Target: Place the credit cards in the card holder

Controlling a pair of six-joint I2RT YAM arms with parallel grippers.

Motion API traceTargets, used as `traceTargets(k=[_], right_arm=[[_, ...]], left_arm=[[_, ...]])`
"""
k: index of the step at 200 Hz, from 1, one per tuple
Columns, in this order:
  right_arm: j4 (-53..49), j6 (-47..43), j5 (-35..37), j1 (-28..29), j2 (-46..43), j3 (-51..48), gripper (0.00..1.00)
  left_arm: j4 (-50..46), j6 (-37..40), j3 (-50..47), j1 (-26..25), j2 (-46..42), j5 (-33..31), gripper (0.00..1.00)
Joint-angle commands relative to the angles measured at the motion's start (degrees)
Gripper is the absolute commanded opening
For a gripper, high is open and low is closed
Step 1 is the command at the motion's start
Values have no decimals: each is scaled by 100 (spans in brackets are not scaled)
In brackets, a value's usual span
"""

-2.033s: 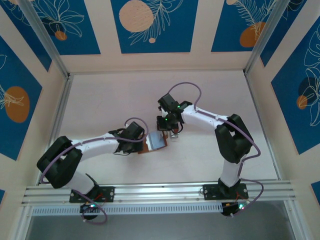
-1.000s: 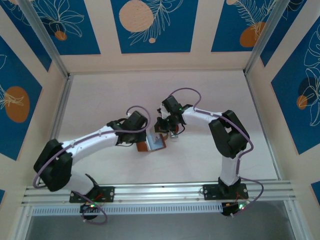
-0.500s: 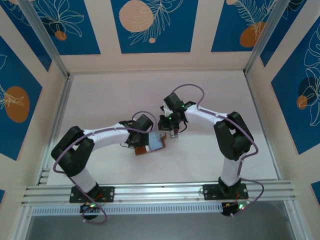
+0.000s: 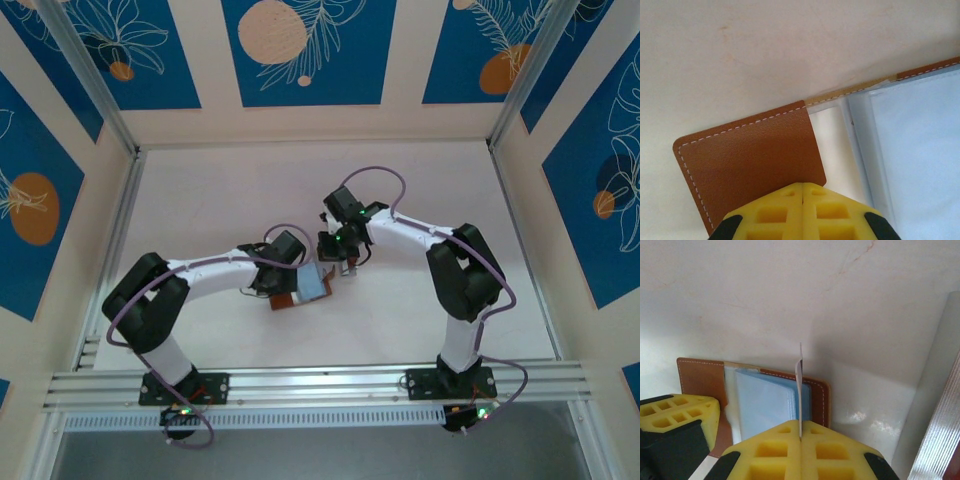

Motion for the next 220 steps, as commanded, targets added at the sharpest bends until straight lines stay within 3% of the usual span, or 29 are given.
traceTargets(k=[1,69,220], right_arm=[[-308,-97,303,51,-163,178,0],[-381,-124,364,147,-543,289,0],[-505,-172,796,365,354,461,0]], left_arm=[[128,-14,-140,22,258,232,3],[185,-31,-201,15,260,232,3],[255,-22,-264,17,178,259,3]])
